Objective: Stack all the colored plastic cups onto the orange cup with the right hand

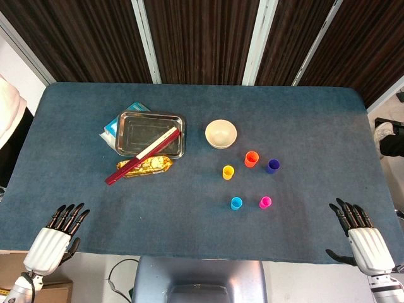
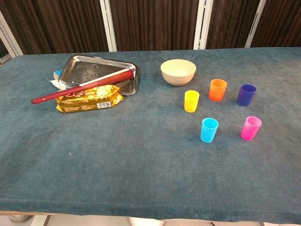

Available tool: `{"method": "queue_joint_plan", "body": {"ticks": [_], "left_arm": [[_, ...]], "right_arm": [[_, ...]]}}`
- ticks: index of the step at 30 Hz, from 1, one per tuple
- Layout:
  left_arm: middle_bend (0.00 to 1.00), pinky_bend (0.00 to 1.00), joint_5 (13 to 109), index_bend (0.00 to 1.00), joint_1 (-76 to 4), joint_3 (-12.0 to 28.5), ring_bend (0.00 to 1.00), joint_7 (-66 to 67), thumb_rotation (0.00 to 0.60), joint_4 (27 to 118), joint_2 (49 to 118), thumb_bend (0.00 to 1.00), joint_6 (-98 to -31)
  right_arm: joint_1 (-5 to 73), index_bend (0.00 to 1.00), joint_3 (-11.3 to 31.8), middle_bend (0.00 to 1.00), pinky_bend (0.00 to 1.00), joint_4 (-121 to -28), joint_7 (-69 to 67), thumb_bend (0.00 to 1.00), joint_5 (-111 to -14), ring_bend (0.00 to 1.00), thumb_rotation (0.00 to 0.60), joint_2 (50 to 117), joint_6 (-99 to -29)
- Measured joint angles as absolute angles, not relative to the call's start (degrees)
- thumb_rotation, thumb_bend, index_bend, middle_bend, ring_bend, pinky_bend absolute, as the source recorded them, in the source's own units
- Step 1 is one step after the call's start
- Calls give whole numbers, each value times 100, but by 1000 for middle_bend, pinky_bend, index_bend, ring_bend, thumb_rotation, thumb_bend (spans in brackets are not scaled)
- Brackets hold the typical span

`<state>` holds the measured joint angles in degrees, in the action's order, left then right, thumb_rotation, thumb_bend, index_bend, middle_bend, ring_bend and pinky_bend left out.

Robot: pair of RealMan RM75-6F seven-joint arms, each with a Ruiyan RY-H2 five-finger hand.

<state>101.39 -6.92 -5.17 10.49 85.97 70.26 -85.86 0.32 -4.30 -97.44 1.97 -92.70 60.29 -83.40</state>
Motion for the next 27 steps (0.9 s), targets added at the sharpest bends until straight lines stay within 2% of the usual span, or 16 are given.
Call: {"method": "queue_joint_plan", "body": {"ticks": [8, 13, 20, 27], "left_arm": [[0, 93, 10086, 0, -787, -490, 0, 1005, 600, 8579, 7062, 506, -8440], [0, 92, 10052, 0, -788, -492, 0, 1004, 600, 8580, 7055, 506, -8428], [0, 93, 10005, 0, -723, -497, 0, 1016, 600, 8583, 7021, 507, -8518], [0, 92, 10019, 0, -687, -517, 0, 1003, 600, 8575, 6988, 508, -8579]], "right_arm": [[91, 0, -287, 0, 0, -9651, 222, 246, -9035, 0, 600, 6085, -8240], [526, 7, 78, 0, 0, -9531, 304, 245, -8657, 0, 600, 6222, -7708], [1662, 216, 840, 0, 0, -9059, 664, 246, -7590, 0, 600, 6612, -6347], [2826, 345, 1342, 0, 0, -7982, 1410, 290, -6521, 0, 600, 7356, -5225]]}}
